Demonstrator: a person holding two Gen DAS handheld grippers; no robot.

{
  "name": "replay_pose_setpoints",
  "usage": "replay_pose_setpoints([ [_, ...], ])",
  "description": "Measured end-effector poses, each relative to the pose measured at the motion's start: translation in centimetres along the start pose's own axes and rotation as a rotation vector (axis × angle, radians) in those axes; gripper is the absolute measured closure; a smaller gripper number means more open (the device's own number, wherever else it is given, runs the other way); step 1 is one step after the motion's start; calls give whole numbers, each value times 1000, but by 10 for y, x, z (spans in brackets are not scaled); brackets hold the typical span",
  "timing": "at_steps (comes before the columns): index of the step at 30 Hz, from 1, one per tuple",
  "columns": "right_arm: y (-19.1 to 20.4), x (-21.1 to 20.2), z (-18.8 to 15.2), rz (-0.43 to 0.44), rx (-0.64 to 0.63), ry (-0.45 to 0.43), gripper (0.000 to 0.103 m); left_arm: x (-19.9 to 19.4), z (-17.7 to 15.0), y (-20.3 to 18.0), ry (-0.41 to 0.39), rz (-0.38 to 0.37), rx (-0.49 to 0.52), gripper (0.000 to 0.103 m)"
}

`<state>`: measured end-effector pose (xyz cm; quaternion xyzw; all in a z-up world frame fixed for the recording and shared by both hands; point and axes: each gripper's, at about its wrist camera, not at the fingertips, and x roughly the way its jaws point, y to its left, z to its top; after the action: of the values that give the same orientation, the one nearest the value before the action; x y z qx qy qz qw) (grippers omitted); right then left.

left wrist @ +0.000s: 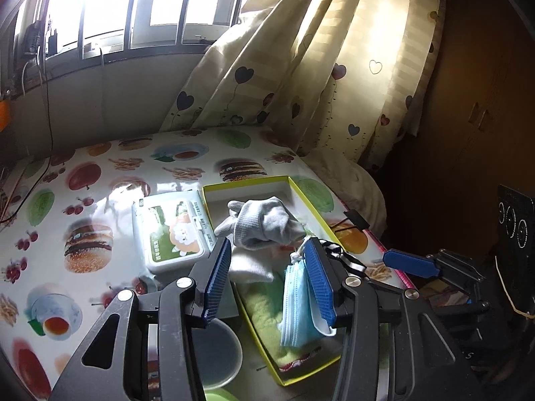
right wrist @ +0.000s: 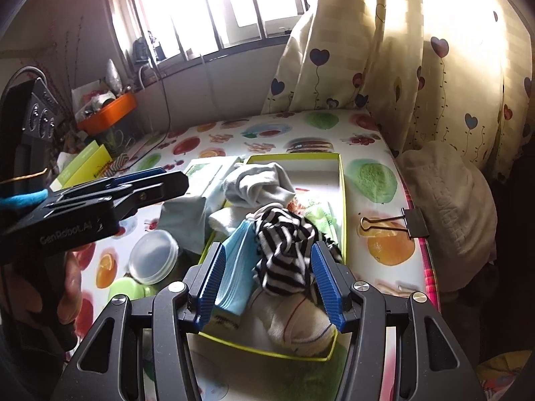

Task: Organize soft objects
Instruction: 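Lower the striped sock into the box and open the right gripper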

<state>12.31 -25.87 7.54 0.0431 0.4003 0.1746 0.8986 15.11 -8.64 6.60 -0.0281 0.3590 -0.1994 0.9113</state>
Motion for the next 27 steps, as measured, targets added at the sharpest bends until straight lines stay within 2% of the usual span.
replay_pose_setpoints([
  [9,14,-12,-17,-16,-19,14,47,-22,-35,-10,14,35,2,56],
  [27,53,-39,-49,-20,-78,13,46,-57,-85,-19,24,118,-23,56],
])
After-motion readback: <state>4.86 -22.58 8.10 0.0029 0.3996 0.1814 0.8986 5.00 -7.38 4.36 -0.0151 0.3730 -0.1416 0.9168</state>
